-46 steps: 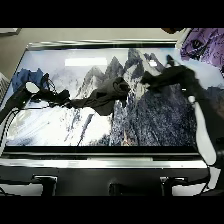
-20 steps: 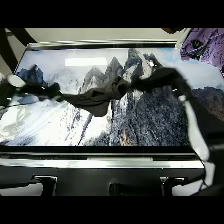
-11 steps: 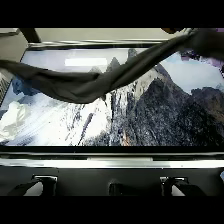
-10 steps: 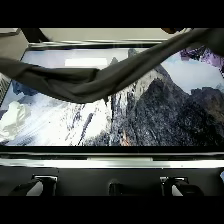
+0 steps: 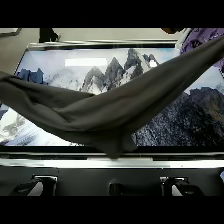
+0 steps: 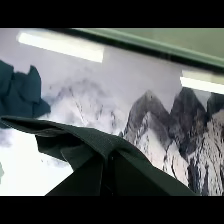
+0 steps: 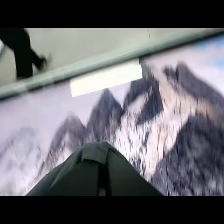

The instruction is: Fold the clothes and pants, and hang the long-sleeved shirts on hangers.

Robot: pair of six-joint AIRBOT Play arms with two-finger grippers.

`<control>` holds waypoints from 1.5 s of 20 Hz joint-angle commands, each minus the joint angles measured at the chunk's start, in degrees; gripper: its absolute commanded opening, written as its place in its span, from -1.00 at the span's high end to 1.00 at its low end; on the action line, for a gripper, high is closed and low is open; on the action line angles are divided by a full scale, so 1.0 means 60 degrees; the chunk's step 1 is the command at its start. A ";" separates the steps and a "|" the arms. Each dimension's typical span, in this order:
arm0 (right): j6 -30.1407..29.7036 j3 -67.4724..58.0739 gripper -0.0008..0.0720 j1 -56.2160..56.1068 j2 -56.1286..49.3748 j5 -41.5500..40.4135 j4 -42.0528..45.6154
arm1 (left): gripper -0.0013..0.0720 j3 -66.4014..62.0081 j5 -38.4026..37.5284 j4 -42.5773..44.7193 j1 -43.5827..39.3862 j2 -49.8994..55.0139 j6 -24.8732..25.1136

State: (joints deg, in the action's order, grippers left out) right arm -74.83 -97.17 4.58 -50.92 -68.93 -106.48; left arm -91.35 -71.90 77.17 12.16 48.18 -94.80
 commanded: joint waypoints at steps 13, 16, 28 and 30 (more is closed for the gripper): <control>-0.0455 0.0087 0.89 -0.1519 -0.8433 0.1424 -0.0277 | 0.88 0.1923 0.1865 -0.1938 -0.1468 0.7377 -0.0353; -0.0616 0.0087 0.89 -0.1523 -0.8178 0.0918 -0.0047 | -0.16 0.1956 0.0947 -0.1898 -0.0889 0.6466 -0.0364; -0.0703 0.0087 0.89 -0.1523 -0.7603 -0.0382 0.0015 | -0.99 0.9788 0.2721 -0.5588 -0.1723 0.1665 -0.0747; -0.0703 0.0087 0.89 -0.1523 -0.7592 -0.0528 0.0018 | -0.99 1.0058 0.3949 -0.6058 -0.2871 0.1883 -0.0823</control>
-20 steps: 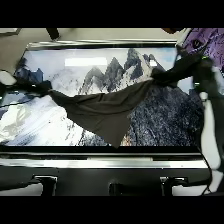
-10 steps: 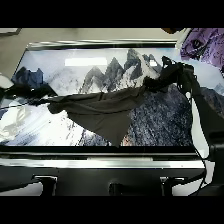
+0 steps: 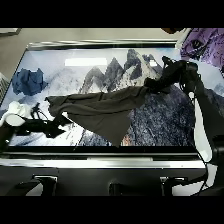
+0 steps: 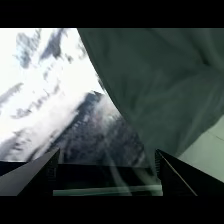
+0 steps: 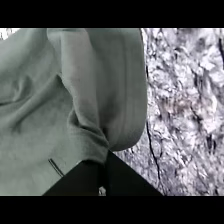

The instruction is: Fold the clothes and pants, and hang the long-sleeved shirts on hangers.

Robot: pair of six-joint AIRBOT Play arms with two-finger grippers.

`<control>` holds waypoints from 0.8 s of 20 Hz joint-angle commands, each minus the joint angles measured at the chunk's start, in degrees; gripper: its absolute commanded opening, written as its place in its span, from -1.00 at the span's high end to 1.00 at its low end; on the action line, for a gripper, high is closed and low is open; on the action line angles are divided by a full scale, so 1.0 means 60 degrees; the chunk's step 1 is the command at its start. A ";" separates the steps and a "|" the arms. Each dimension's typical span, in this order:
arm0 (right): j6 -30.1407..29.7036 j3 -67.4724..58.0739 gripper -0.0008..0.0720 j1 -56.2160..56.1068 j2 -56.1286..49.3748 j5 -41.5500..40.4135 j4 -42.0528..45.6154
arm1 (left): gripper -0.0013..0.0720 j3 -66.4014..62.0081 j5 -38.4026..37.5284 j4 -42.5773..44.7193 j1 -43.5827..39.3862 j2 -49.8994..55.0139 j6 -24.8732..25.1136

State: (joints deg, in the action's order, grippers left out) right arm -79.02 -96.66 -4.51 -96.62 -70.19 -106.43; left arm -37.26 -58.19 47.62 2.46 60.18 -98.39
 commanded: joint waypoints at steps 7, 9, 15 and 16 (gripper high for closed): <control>-0.0004 0.0004 0.89 -0.0007 0.0033 -0.0871 -0.0015 | -0.99 0.0754 0.3752 -0.2444 -0.3056 0.1701 -0.0171; 0.0000 0.0004 0.89 -0.0007 0.0033 -0.0943 -0.0018 | -0.99 0.0543 0.3810 -0.2441 -0.3104 0.2149 0.0004; 0.0000 0.0004 0.89 -0.0007 0.0073 -0.1122 -0.0157 | -0.90 -0.0007 0.4204 -0.2444 -0.3104 0.3122 -0.0004; 0.0000 0.0004 0.89 -0.0007 0.0113 -0.1118 -0.0193 | -0.36 -0.0138 0.4200 -0.2444 -0.3104 0.3257 0.0004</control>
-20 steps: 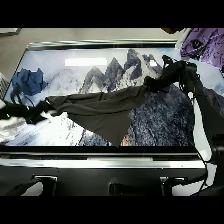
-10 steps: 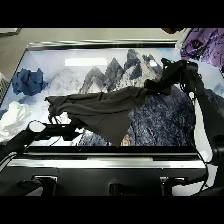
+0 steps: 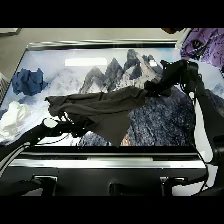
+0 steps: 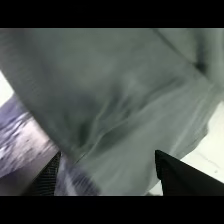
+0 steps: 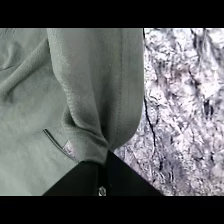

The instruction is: Fold the clothes and pants, and hang the long-sleeved shirts on hangers.

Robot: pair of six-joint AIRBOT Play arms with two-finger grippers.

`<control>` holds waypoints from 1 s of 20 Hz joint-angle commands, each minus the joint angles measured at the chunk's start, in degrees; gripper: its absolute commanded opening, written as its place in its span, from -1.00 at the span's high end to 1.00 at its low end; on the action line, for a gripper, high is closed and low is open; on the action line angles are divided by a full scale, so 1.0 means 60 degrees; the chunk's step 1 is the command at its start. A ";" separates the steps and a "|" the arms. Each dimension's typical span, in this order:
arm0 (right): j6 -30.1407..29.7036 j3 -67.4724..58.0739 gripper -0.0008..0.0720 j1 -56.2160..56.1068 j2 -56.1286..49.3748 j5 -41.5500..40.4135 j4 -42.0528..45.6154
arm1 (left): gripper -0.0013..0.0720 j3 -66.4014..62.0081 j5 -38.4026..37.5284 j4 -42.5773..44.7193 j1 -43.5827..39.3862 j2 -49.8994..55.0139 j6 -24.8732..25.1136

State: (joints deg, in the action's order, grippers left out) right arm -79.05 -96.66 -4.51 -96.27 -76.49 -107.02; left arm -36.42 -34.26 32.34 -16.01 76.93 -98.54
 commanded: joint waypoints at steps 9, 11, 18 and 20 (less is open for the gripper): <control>0.0251 -0.0561 0.90 -0.0007 0.2022 0.1300 0.1257 | 0.93 -0.4732 -0.2492 0.2441 0.1996 -0.1144 0.1366; 0.0401 -0.1191 0.90 -0.0007 0.2991 0.1632 0.1993 | 0.93 -0.6725 -0.3439 0.3621 0.2841 -0.1829 0.1253; 0.0390 -0.1891 0.90 -0.0007 0.7074 0.0339 0.3206 | 0.93 -1.0582 -0.5340 0.5931 0.4142 -0.4696 0.1246; 0.0033 -0.1891 0.90 -0.0007 0.8011 -0.0335 0.3220 | 0.93 -1.0582 -0.5566 0.6291 0.4153 -0.5574 0.1002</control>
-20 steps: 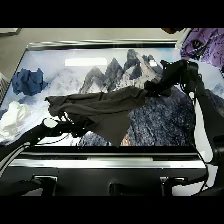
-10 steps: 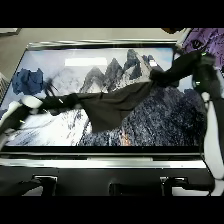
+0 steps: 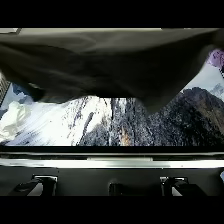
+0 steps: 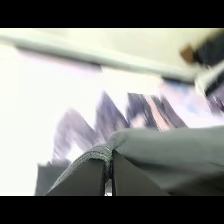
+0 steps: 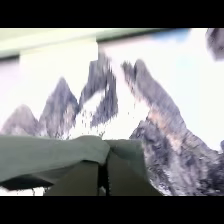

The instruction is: Fold the clothes and pants, and hang the long-sleeved shirts on hangers.

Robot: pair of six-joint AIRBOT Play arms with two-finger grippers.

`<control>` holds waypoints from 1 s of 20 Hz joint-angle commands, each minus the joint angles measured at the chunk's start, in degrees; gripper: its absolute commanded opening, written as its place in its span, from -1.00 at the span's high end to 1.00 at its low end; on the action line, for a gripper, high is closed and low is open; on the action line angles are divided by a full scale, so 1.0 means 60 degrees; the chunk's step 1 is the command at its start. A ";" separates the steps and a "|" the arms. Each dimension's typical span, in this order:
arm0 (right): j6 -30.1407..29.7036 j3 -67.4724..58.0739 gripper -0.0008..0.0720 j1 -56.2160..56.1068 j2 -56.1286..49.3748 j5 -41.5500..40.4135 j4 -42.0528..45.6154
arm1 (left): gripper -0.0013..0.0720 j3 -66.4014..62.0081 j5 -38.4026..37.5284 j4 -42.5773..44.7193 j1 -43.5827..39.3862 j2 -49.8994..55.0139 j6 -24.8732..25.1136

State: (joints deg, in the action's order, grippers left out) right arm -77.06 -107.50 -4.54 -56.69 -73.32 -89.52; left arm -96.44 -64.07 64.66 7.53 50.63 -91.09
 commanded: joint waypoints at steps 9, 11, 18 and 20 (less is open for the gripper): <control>0.0390 -0.0073 0.90 -0.0004 0.0943 -0.1060 0.0652 | 0.93 -0.0579 -0.1188 0.2302 0.0219 -0.0499 -0.1100; 0.0386 -0.0073 0.89 -0.0004 -0.0408 -0.0958 0.0790 | 0.93 -0.0579 -0.1173 0.2302 0.0219 0.0696 -0.0958; 0.0484 -0.0073 0.89 -0.0004 -0.5836 0.1479 0.0783 | 0.92 -0.0579 0.0594 0.2302 -0.0171 0.6295 -0.0026; 0.0576 -0.0073 0.89 -0.0004 -0.6940 0.2197 0.0594 | 0.92 -0.0579 0.1534 0.2299 -0.0401 0.7471 -0.0029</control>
State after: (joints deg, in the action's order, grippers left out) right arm -74.26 -107.87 -4.58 -87.68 -67.75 -84.86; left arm -99.85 -62.63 78.59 6.59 84.68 -92.25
